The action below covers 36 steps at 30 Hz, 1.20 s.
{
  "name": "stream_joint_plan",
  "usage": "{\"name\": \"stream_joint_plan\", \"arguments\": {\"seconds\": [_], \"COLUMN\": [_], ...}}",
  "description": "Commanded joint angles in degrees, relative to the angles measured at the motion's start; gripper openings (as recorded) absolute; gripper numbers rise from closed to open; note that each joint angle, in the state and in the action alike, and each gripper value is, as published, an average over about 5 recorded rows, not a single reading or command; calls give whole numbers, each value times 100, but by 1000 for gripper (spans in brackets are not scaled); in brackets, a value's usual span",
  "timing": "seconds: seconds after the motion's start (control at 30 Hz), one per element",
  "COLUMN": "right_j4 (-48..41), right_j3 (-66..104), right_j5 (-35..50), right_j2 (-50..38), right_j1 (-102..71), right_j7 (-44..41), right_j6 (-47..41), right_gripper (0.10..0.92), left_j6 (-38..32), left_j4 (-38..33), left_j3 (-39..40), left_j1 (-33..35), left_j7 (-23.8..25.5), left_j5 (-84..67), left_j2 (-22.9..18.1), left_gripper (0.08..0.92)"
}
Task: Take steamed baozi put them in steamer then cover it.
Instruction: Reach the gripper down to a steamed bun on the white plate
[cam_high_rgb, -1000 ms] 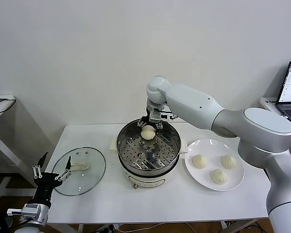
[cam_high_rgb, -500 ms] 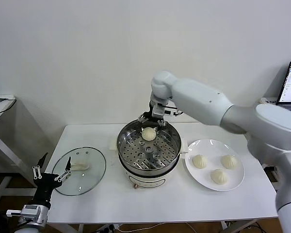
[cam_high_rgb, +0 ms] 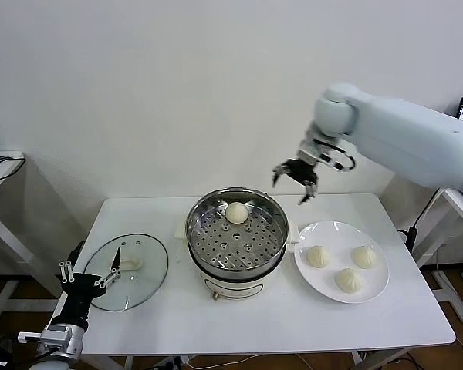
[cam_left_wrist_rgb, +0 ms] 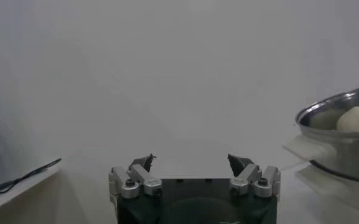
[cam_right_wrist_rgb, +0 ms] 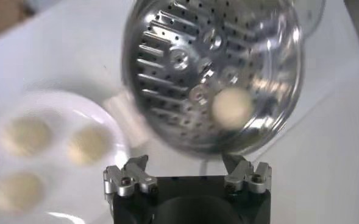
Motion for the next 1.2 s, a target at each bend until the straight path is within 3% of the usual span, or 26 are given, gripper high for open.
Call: {"name": "stream_joint_plan", "arguments": {"seconds": [0.03, 0.53, 1.2], "right_j4": [561, -592, -949], "right_j3": [69, 1638, 2045], "right_j5": [331, -627, -1041], "right_j2": [-1281, -608, -133], "right_j1": [-755, -2735, -3369], "right_j7": [90, 632, 1007], "right_j6": [-2420, -2585, -2350], "right_gripper": [823, 823, 823], "left_j6": [5, -16, -29], "left_j4": [-25, -7, 102], "left_j3": [73, 55, 74], "left_j1": [0, -1, -34], "left_j7": [-6, -2, -1], "left_j5": [7, 10, 28], "left_j2": [4, -26, -41], "left_gripper": [823, 823, 823]}}
